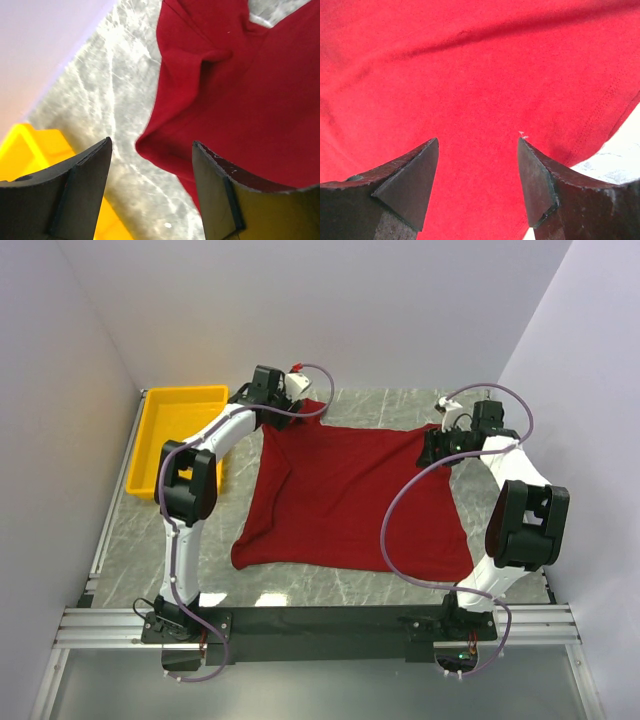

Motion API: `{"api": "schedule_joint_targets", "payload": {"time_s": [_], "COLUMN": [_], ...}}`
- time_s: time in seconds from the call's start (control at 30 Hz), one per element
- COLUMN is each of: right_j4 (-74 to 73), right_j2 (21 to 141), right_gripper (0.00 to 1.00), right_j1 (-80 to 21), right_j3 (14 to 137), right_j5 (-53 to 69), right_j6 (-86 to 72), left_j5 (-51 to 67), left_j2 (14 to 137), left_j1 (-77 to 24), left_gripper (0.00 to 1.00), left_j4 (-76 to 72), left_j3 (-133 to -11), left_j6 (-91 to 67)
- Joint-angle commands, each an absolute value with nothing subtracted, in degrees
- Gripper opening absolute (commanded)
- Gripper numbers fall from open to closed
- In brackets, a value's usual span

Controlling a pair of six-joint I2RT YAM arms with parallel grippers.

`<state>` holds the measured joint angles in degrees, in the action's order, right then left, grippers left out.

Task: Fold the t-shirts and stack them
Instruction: Flatten the tshirt out

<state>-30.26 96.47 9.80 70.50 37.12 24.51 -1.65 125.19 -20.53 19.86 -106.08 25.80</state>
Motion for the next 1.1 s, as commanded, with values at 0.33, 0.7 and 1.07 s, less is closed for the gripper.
{"api": "schedule_joint_targets", "payload": {"time_s": [0.33,0.7,1.07], "right_j4": [-31.82,-32.26,-32.26], "right_j2": [97.21,97.29,97.12], "right_gripper": [0.71,0.71,0.71], "right_j1": [10.72,10.9,10.99], "right_j3": [75.59,75.41,74.97], "right_j5": [37.79,37.79,37.7], "right_j6": [25.05,25.4,25.14], "left_j5": [-4.65,-10.9,-12.48], "left_j2": [130.43,134.29,135.27], "left_j1": [-21.62,-20.66,-20.3], "left_gripper": [0.68,0.66,0.0], "left_j4": [16.44,10.81,8.52], "left_j3": [-107.49,-108.54,-109.68], "left_j6": [35.15,34.72,32.44]}}
